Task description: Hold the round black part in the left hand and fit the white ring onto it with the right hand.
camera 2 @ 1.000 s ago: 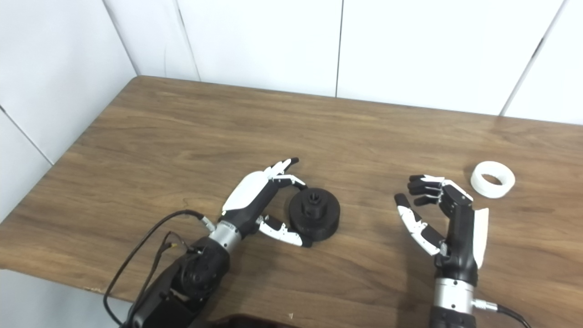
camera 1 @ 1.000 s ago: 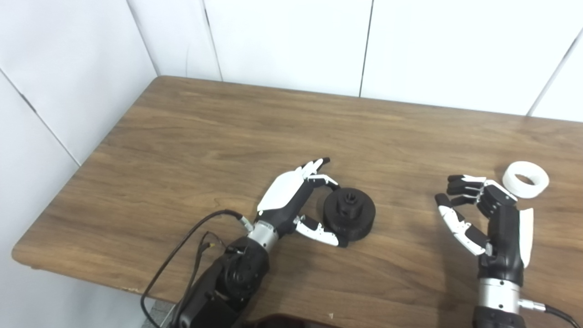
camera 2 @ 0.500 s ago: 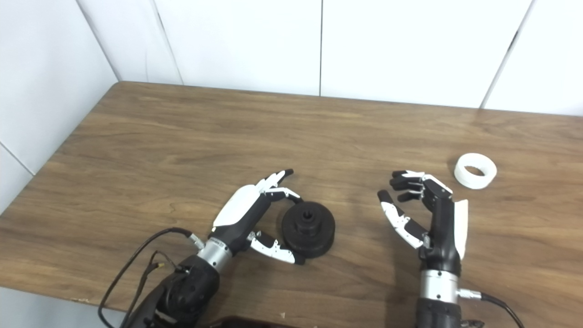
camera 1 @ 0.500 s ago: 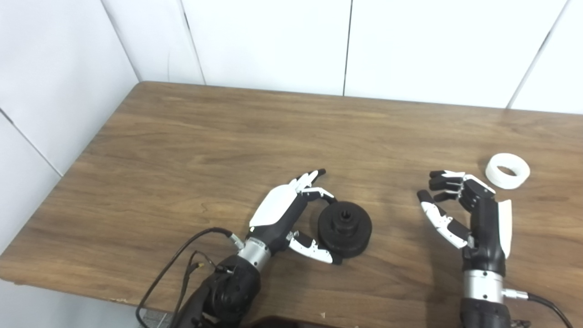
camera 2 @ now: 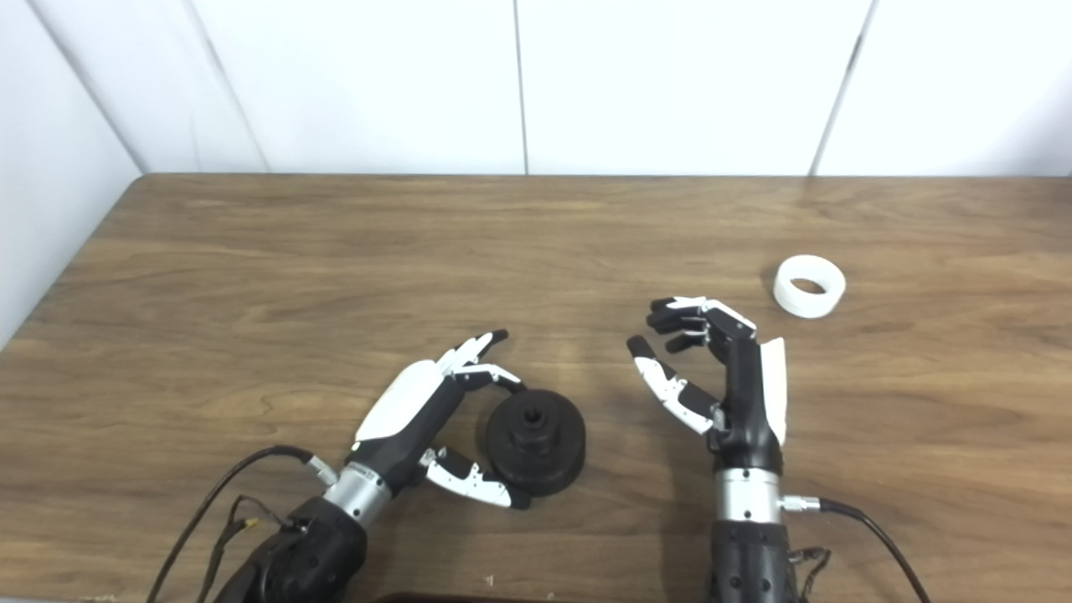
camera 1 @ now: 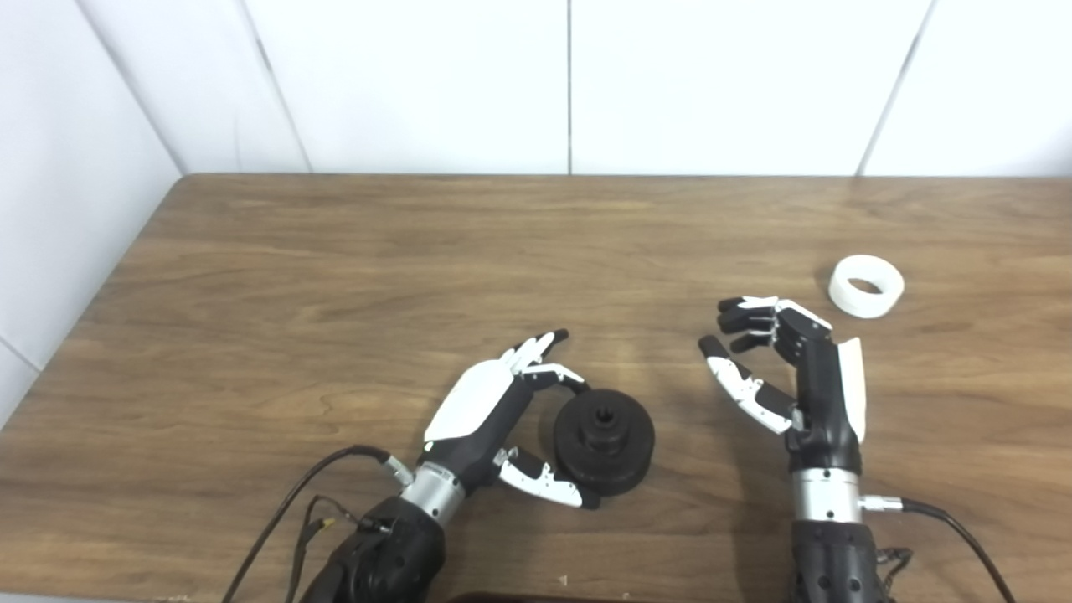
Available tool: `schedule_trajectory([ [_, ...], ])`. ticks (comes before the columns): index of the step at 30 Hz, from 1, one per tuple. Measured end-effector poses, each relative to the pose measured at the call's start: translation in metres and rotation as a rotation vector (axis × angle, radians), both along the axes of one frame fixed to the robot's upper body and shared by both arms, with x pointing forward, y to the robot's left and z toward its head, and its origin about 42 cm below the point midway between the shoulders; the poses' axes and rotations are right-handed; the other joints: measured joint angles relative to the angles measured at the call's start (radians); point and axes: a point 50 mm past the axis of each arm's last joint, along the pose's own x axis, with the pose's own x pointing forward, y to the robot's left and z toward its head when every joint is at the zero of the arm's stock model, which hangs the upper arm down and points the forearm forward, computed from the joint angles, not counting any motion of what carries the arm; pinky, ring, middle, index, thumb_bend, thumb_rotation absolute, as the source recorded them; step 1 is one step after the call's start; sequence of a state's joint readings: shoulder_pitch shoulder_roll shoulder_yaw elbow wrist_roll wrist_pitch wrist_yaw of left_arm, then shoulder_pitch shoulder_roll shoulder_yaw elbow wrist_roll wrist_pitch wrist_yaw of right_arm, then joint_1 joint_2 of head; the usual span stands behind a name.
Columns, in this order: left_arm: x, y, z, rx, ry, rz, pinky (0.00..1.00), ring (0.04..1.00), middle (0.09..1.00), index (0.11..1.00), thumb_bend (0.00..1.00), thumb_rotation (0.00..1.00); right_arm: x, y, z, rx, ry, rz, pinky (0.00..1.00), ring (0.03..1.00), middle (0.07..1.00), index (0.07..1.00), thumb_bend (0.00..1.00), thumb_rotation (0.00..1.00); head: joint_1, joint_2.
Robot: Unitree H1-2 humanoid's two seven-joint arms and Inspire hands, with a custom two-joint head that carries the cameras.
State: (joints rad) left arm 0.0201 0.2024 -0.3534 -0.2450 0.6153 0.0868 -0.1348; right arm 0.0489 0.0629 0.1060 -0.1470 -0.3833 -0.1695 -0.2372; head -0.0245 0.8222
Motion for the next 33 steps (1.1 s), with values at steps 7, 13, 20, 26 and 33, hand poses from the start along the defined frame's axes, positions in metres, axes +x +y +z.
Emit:
schedule_trajectory([
  [7,0.001,0.007,0.001,0.005,-0.011,0.004,1.00,1.000,1.000,0.544,0.93,0.21,-0.001,0.006,0.000,-0.005,0.009,0.002,0.44,0.554,0.621,0.497,0.50,0.14,-0.147,-0.024],
  [13,0.000,0.020,0.000,0.007,-0.008,0.007,1.00,1.000,1.000,0.552,0.93,0.20,-0.002,0.020,-0.001,-0.010,0.005,-0.001,0.47,0.569,0.620,0.497,0.50,0.14,-0.251,-0.040],
  [20,0.002,0.028,0.000,-0.003,0.007,0.001,1.00,1.000,1.000,0.553,0.93,0.20,-0.001,0.029,-0.001,-0.001,0.004,-0.011,0.49,0.576,0.624,0.496,0.50,0.14,-0.272,-0.054],
  [26,0.003,0.033,0.000,0.004,0.007,0.001,1.00,1.000,1.000,0.554,0.92,0.20,0.000,0.029,-0.001,-0.001,0.004,-0.012,0.46,0.562,0.622,0.497,0.50,0.14,-0.281,-0.066],
  [33,0.005,0.035,0.000,0.004,0.006,0.003,1.00,1.000,1.000,0.552,0.92,0.19,0.002,0.029,0.001,-0.041,-0.009,-0.014,0.42,0.528,0.624,0.497,0.50,0.14,-0.314,-0.077],
])
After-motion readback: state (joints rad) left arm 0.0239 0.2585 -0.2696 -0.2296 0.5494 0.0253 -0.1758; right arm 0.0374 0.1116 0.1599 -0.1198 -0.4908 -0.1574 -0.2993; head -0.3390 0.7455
